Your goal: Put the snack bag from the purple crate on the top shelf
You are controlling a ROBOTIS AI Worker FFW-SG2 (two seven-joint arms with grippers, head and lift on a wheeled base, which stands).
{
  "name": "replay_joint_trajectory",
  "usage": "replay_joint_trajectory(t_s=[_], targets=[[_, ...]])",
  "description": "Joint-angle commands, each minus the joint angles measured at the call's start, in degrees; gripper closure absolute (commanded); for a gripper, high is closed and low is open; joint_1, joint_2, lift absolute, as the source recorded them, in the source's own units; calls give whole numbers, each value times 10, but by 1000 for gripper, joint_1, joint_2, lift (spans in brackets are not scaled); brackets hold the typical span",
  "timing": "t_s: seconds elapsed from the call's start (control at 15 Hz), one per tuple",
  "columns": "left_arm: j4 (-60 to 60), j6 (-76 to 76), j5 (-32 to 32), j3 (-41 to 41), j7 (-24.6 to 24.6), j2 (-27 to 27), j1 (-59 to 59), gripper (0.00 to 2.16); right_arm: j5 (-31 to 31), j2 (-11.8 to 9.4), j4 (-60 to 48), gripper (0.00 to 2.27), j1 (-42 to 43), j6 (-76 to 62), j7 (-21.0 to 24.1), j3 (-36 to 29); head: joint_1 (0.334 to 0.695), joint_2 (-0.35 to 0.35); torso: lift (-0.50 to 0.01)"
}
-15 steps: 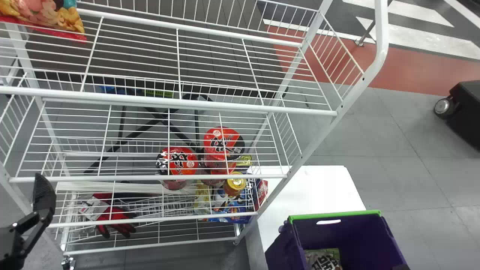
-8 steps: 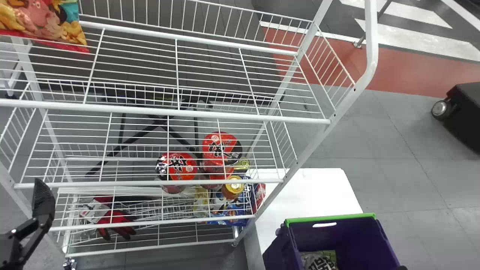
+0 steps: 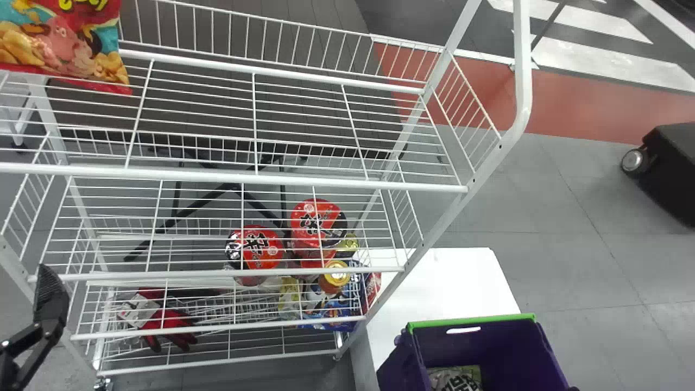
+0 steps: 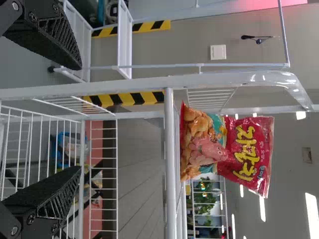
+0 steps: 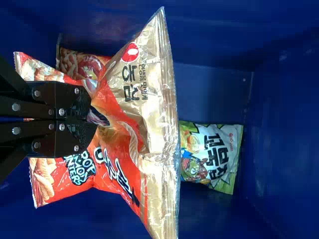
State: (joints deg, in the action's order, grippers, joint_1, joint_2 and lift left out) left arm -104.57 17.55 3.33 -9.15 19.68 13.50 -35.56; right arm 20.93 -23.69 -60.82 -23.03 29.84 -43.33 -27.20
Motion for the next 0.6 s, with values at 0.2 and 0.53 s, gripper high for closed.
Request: replay_joint_trajectory(t_s=[0.2,0.53], targets=[[-4,2,0,0,0,3,-3,107,2,3,-4,2020,0,0,0,1,695,-350,-121],[-7,2,0,0,0,3,-3,107,3,4,-6,2020,0,-2,-4,3,695,-350,-101]])
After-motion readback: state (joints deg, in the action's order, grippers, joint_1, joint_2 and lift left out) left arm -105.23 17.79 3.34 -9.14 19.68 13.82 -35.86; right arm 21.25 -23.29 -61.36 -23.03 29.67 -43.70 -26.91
